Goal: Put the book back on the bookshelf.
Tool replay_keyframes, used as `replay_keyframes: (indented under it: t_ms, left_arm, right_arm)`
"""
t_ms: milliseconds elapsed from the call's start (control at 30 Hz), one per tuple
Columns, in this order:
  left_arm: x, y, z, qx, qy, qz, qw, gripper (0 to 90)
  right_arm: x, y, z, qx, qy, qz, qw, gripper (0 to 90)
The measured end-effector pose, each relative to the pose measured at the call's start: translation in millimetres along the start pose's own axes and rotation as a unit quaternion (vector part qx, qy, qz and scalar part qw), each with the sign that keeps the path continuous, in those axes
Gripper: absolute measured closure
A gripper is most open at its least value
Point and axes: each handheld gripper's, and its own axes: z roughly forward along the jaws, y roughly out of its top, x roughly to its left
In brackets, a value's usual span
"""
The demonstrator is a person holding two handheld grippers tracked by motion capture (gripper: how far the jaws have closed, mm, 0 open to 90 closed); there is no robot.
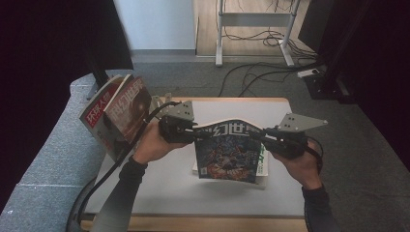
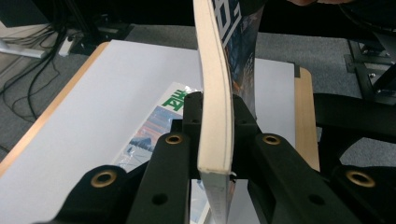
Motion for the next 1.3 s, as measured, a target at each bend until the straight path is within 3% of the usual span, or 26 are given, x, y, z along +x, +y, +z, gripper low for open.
replay_keyframes:
  t_ms: [633,833,1000,1133,1300]
  left_arm:
    - [-10.5,24.3,-28.3,-0.01,0.007,0.012,0.9999,82.1]
    - [-10.7,25.8,-32.7,-0.014,0.013,0.006,0.9998,82.2]
    - [-3.8,19.7,-18.4,-0.005,0.036,0.004,0.9993,82.3]
    - [4.5,13.2,-7.2,0.002,0.05,-0.01,0.9987,82.6]
    - [6.6,11.4,-10.5,0.012,0.066,-0.017,0.9976,82.8]
  right_arm:
    - [8.3,28.1,-16.2,-0.009,-0.002,-0.004,0.9999,80.1]
    - [11.0,34.3,-18.1,-0.012,-0.002,-0.006,0.9999,80.1]
    - [3.7,28.3,-7.2,0.004,-0.017,-0.003,0.9998,79.9]
    - [-5.0,16.2,5.1,0.019,-0.02,0.007,0.9996,79.5]
    - [-9.6,5.3,11.6,0.027,-0.025,0.016,0.9992,71.3]
